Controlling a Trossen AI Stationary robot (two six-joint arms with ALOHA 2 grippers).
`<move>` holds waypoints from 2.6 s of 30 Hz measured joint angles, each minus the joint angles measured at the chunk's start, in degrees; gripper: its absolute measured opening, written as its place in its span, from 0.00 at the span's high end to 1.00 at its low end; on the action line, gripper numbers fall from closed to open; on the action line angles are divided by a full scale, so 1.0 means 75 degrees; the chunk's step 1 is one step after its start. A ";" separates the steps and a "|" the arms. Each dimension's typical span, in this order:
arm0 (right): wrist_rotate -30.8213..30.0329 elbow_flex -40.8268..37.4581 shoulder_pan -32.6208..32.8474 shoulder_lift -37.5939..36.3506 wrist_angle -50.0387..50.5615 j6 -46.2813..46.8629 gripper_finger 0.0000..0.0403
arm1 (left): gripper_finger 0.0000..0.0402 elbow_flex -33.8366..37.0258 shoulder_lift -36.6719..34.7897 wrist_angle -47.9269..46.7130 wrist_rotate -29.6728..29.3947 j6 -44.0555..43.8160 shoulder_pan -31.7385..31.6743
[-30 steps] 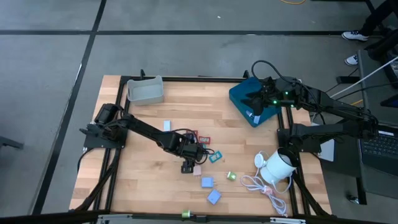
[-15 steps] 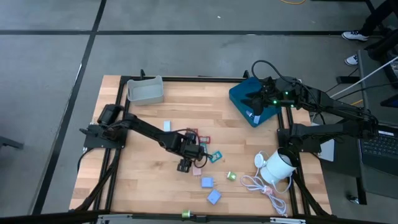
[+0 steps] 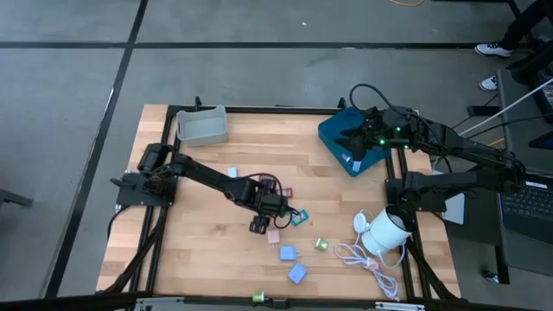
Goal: Pick & Place Office items
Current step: Put the red charger adapter into the blue bin
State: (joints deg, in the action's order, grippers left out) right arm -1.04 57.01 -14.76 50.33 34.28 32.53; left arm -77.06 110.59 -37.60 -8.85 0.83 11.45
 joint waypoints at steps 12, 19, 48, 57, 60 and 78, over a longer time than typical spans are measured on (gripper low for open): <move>0.0032 0.0000 -0.0001 0.0000 -0.0001 -0.0065 0.31 | 0.30 0.0119 0.0335 0.0080 0.0583 0.0653 -0.0443; 0.0032 -0.0002 -0.0003 0.0003 0.0000 -0.0111 0.31 | 0.31 0.0085 0.0684 0.0205 0.0790 0.0385 -0.0304; 0.0270 0.0034 -0.0376 -0.0128 -0.1526 -0.1661 0.31 | 0.49 0.0109 -0.0836 0.7220 0.5757 -0.3949 -0.3810; 0.0221 0.0037 -0.0390 -0.0128 -0.1588 -0.1817 0.31 | 0.49 0.0109 -0.0589 0.6601 0.5385 -0.3528 -0.4484; 0.0209 0.0038 -0.0431 -0.0124 -0.1595 -0.1801 0.31 | 0.49 -0.0007 -0.0251 0.6878 0.5068 -0.3546 -0.4531; 0.0259 0.0041 -0.0427 -0.0090 -0.1594 -0.1390 0.31 | 0.49 -0.7753 0.5155 0.4447 0.5230 -0.2834 -0.4657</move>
State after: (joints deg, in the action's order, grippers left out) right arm 0.91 57.32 -17.97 49.65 22.33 22.11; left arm -135.21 149.25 -4.25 30.37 -20.42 -23.48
